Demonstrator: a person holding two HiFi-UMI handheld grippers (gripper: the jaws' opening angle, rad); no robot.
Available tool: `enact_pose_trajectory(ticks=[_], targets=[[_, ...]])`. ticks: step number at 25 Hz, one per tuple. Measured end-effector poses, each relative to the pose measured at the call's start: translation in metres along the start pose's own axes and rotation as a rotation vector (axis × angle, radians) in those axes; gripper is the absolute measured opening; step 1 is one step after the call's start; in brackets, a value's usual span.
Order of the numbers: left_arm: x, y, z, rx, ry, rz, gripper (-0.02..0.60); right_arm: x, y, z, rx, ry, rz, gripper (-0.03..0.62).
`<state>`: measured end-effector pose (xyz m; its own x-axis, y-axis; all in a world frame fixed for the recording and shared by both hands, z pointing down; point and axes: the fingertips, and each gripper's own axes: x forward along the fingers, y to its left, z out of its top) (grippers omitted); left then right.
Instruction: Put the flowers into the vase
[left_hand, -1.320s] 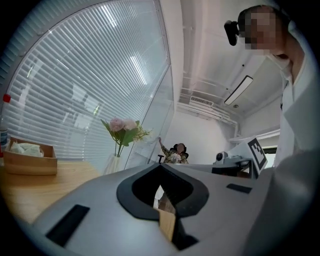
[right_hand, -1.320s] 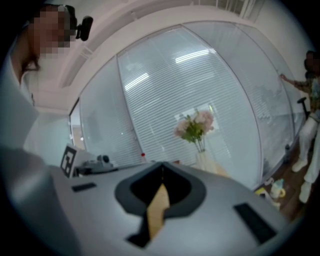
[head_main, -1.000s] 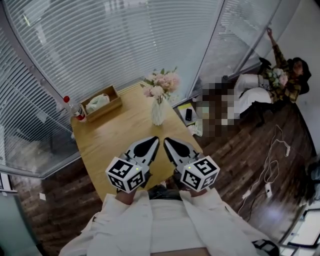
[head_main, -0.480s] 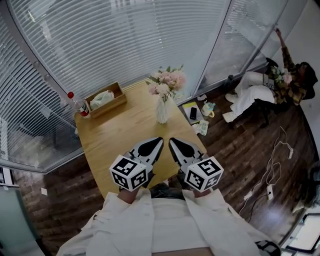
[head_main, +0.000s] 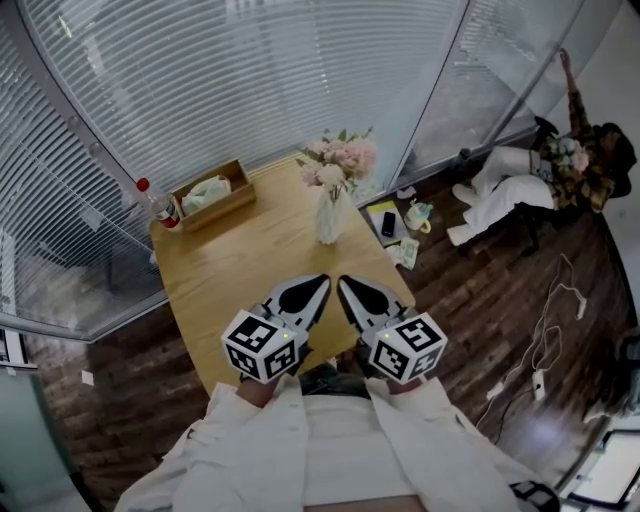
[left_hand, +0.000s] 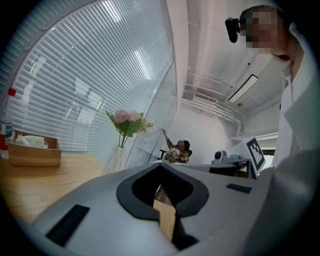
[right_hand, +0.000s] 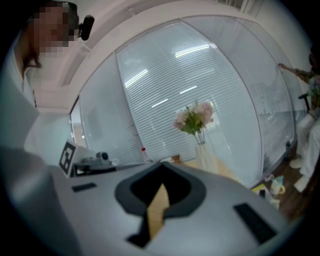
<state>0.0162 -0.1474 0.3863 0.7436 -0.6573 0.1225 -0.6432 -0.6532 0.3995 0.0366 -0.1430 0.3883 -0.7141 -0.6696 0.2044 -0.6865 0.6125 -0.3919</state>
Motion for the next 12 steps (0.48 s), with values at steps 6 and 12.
enact_pose_trajectory(ticks=[6, 12], targets=[[-0.0004, 0.0019, 0.0056, 0.007, -0.016, 0.001, 0.009, 0.0021, -0.0006, 0.0036, -0.008, -0.004, -0.002, 0.013], [0.0003, 0.0022, 0.0021, 0.03, 0.002, 0.017, 0.009, 0.0014, -0.0035, 0.0052, -0.004, -0.01, -0.013, 0.013]])
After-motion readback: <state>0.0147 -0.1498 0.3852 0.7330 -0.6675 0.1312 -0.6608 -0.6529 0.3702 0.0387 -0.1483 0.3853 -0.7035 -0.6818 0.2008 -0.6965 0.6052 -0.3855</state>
